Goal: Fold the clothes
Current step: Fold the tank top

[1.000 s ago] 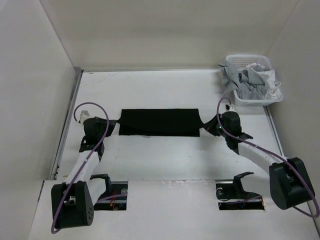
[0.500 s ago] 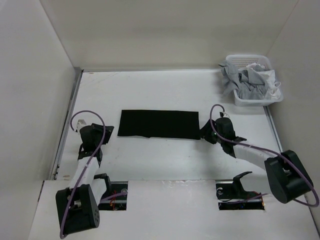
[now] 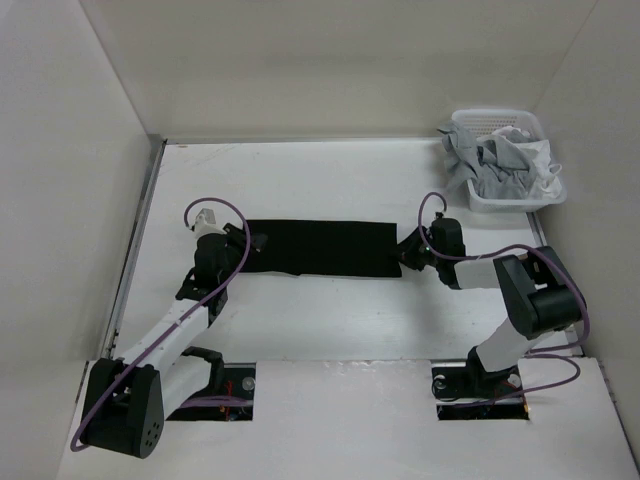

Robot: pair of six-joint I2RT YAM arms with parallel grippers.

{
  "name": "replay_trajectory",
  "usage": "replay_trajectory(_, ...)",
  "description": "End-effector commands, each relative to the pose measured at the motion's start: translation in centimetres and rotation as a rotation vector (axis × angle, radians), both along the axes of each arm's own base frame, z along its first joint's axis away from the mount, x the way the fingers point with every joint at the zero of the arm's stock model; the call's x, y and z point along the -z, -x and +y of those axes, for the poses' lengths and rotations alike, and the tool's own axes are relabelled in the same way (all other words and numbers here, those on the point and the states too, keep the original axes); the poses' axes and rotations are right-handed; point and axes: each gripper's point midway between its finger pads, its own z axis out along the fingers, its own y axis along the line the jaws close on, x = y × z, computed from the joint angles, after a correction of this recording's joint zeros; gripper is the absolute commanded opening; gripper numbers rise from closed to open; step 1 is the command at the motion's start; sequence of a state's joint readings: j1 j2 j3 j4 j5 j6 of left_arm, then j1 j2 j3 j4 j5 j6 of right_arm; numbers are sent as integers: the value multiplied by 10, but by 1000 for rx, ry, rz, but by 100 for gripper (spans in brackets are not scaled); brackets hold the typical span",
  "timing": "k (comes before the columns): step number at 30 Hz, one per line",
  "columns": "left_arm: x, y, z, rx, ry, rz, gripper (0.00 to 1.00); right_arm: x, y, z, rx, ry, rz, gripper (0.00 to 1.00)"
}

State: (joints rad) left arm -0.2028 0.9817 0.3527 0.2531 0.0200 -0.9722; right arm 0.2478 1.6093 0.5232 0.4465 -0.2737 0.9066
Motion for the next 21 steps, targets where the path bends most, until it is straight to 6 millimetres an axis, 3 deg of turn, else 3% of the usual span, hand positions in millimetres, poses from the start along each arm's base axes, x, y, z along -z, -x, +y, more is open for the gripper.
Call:
replay_trajectory(1,-48,-19,-12,10,-18,-163,24,-4,-7,11,-20,-72,2,24)
replay_trajectory(4,-54,-18,-18,29,-16,-185,24,-12,-10,8,10,-89,-31,6)
replay_trajectory(8,-56,-15,-31,64,-13,-189,24,-48,-10,-15,100,-59,-139,3)
replay_trajectory(15,-58,-6,-74,175,17,-196,24,-109,5,-53,182,118,-267,2)
replay_trajectory(18,-67,-4,-74,177,28,-214,24,-141,6,-40,132,213,-318,3)
replay_trajectory(21,-74,0,-70,173,32,-224,24,-161,3,-9,46,311,-341,4)
